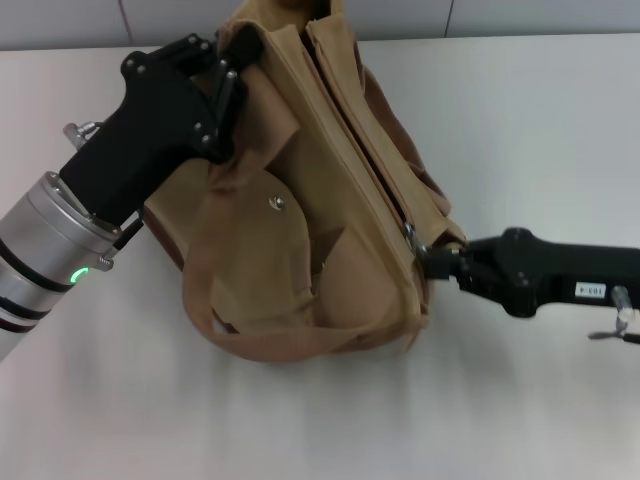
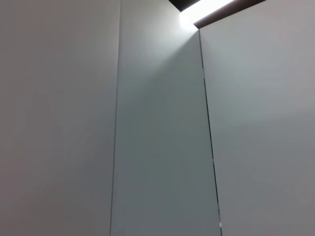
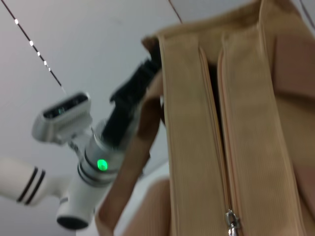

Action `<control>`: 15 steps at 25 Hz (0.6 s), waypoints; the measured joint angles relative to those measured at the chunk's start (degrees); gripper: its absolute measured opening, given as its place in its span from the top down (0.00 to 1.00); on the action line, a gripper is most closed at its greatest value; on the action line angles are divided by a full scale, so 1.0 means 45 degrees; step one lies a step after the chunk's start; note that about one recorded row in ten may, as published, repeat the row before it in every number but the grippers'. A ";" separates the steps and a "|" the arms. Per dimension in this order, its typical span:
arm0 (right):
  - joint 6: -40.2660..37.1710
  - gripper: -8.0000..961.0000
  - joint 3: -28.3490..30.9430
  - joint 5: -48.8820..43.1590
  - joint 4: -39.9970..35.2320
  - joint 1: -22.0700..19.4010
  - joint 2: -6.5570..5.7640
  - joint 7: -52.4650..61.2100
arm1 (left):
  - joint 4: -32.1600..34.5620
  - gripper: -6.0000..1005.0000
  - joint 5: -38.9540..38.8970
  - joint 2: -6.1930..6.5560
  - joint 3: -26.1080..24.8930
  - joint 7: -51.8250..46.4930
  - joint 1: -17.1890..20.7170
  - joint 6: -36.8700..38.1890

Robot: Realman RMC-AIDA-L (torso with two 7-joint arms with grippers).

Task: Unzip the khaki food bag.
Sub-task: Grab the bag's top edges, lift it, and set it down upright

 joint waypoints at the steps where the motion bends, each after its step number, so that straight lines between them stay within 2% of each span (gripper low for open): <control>1: 0.0000 0.99 0.0000 0.0000 0.0000 0.0000 0.0000 0.0000 | 0.0006 0.94 -0.0002 0.0000 -0.0058 -0.0037 0.0015 0.0002; 6: 0.0003 0.99 0.0096 -0.0558 -0.0034 -0.0290 -0.0143 -0.0034 | 0.0036 0.94 -0.0010 0.0000 -0.0280 -0.0164 0.0100 0.0016; 15: 0.0038 0.99 0.0228 -0.0561 -0.0088 -0.0554 -0.0191 -0.0146 | 0.0039 0.93 -0.0019 0.0000 -0.0317 -0.0180 0.0176 0.0043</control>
